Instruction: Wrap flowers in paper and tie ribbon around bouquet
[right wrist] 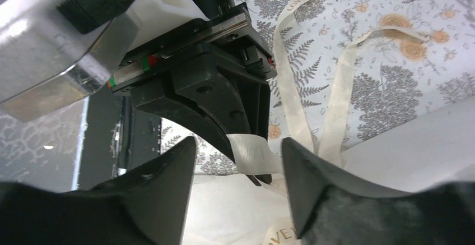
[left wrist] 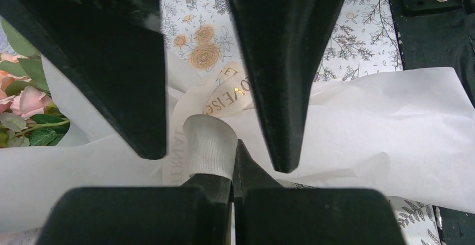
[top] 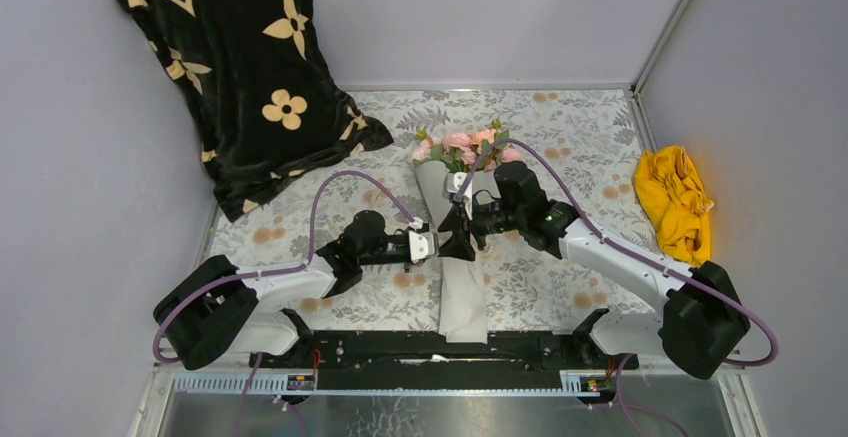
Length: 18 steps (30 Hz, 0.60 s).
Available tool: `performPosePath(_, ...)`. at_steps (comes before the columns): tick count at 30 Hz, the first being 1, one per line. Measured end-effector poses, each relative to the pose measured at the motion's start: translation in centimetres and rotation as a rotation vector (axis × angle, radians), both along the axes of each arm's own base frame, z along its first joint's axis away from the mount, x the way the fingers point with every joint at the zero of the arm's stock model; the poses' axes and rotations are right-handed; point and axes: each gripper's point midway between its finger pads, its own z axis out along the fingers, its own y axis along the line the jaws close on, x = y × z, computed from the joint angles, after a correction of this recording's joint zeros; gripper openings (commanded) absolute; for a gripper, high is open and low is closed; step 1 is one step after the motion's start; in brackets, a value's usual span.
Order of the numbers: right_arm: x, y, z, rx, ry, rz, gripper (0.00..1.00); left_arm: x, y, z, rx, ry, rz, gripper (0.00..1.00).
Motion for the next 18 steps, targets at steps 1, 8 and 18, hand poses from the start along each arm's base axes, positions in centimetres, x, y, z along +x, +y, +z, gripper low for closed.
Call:
performPosePath(1, 0.0, 0.0, 0.0, 0.001, 0.002, 0.004, 0.46, 0.0, 0.0, 0.0, 0.000, 0.000, 0.000, 0.00)
performPosePath(8, -0.2, -0.1, -0.4, -0.008, 0.034, 0.006, 0.39, 0.0, 0.0, 0.0, 0.000, 0.000, 0.000, 0.00)
performPosePath(18, -0.3, -0.6, -1.2, -0.040, 0.086, -0.022, 0.00, 0.0, 0.0, -0.1, 0.002, 0.002, 0.002, 0.00)
